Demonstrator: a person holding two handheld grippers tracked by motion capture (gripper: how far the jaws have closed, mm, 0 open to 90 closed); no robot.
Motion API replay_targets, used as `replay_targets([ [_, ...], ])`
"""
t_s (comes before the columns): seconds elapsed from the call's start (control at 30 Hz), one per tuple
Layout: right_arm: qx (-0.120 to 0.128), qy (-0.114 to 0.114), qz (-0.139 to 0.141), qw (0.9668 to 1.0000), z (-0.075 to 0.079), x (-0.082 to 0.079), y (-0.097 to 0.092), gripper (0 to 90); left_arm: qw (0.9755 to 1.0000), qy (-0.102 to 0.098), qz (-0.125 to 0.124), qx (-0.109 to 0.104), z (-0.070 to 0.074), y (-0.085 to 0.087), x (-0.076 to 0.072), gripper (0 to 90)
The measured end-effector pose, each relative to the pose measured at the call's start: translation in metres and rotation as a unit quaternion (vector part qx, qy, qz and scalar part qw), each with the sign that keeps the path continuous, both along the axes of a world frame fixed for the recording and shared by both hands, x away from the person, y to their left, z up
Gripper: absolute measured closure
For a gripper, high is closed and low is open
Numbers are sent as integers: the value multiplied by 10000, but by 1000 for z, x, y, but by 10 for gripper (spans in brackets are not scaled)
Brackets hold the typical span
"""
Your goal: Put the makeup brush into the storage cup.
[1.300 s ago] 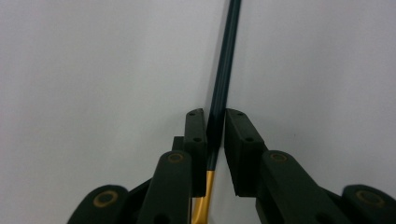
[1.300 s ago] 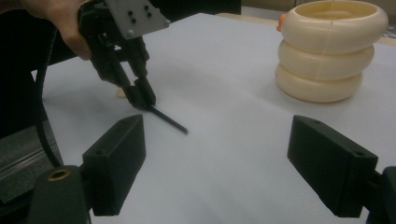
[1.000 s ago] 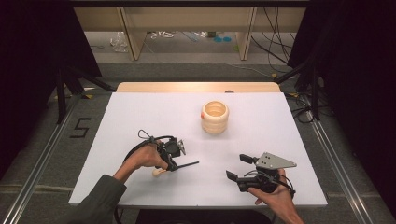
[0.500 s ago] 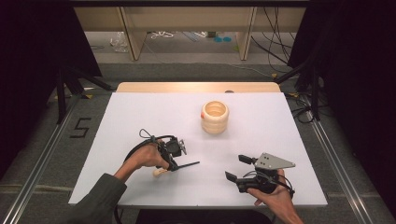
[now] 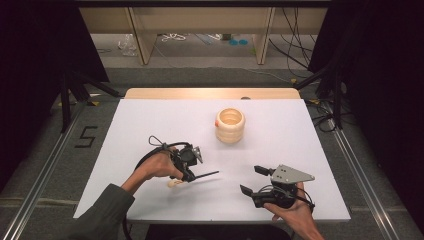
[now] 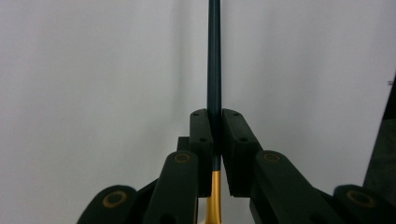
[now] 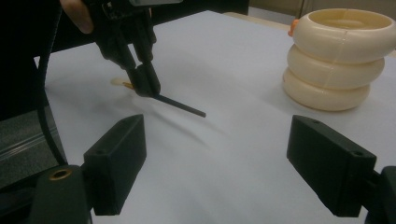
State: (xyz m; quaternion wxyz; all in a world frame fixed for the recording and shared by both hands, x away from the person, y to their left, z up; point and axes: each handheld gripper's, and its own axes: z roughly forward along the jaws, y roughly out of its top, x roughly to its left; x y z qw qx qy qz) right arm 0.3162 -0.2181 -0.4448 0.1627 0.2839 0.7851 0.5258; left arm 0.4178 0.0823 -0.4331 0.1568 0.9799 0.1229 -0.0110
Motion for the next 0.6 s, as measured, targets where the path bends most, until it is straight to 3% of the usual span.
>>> replay_targets([
  [0.23,-327,-267,3,9991,2,-2,5,205,9998,-4,-191,7,10,-14,-4,833],
  [0.37,-784,-572,39,9953,3,-6,10,209,9996,-56,-271,-31,15,-23,-5,833],
  [0.43,-849,-595,61,9946,3,-6,11,219,9995,-35,-300,-70,16,-25,-6,833],
  [0.53,-1185,-718,210,9901,3,-10,16,239,9993,-37,-365,-116,19,-28,-9,833],
  [0.6,-1249,-773,209,9889,3,-10,18,238,9992,-16,-378,-152,21,-30,-10,833],
])
